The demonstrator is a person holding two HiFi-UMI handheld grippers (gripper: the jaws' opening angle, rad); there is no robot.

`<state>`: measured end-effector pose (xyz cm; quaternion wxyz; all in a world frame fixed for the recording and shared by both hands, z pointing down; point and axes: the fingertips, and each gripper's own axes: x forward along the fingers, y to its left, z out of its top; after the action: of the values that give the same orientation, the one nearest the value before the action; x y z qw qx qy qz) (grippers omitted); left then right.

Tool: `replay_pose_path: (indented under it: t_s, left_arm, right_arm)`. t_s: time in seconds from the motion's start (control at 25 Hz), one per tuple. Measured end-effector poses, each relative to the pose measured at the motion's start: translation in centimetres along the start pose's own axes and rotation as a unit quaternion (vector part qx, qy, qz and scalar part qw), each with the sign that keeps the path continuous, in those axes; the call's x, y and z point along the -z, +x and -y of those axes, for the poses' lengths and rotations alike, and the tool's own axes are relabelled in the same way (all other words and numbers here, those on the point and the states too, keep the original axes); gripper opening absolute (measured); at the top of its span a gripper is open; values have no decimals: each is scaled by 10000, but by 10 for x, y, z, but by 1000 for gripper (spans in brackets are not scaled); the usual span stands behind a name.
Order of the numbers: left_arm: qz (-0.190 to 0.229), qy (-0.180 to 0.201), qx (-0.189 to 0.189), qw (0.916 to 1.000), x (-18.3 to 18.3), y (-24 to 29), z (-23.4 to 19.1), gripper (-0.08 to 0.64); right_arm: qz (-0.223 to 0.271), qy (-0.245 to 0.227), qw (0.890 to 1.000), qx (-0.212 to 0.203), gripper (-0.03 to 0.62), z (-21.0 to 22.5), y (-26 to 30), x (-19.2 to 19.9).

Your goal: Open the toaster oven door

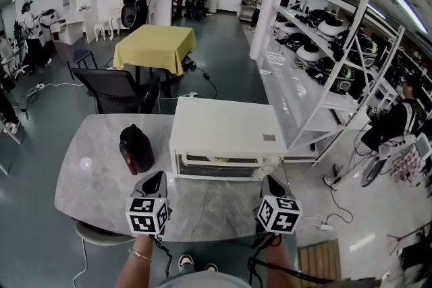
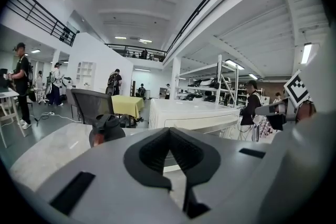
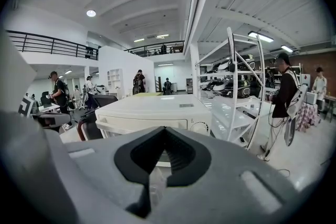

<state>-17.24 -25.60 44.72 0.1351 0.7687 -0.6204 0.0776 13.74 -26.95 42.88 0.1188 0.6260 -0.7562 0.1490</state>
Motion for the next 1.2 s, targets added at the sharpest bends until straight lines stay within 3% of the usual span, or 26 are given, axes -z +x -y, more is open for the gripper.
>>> replay_pose_path:
  t_s: [0.48, 1.2]
  left_arm:
    - [5, 39, -130, 9999, 3, 3, -5, 5]
    - [-167, -140, -317, 9993, 23, -3, -27, 5]
  right_arm:
    - [235, 51, 9997, -51, 6, 5, 14, -8]
    - [-152, 106, 9998, -24, 141, 5, 45, -2]
